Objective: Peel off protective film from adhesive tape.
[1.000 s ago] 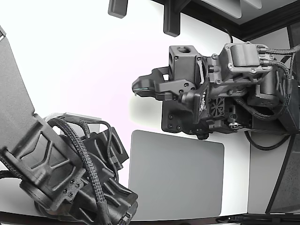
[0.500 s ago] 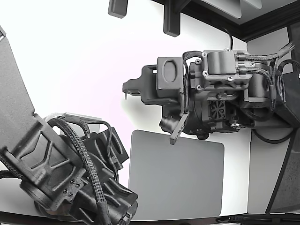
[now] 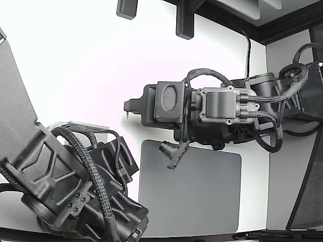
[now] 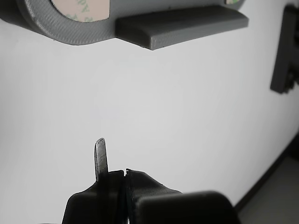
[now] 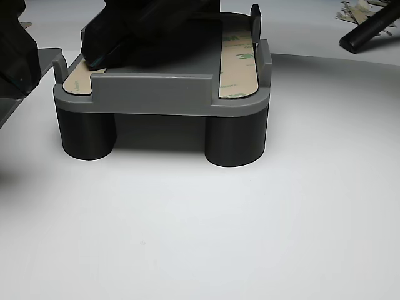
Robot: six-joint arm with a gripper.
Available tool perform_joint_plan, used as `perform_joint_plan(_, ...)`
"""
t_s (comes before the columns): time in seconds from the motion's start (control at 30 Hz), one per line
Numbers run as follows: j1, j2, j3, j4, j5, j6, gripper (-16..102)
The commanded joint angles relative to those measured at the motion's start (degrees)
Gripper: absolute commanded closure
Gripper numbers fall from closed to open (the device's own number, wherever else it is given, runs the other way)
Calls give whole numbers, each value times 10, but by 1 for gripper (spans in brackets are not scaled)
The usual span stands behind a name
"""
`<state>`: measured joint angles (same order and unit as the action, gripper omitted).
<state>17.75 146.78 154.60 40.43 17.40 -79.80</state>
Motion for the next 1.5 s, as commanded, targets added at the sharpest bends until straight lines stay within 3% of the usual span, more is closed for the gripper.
perform_joint_plan(0.0, 18, -11, -14, -17, 33, 22, 97)
perform_joint_plan(1.07, 103, -110, -14, -108, 125, 74, 97)
perform_joint_plan(1.47, 120, -119, -14, -120, 133, 95, 97)
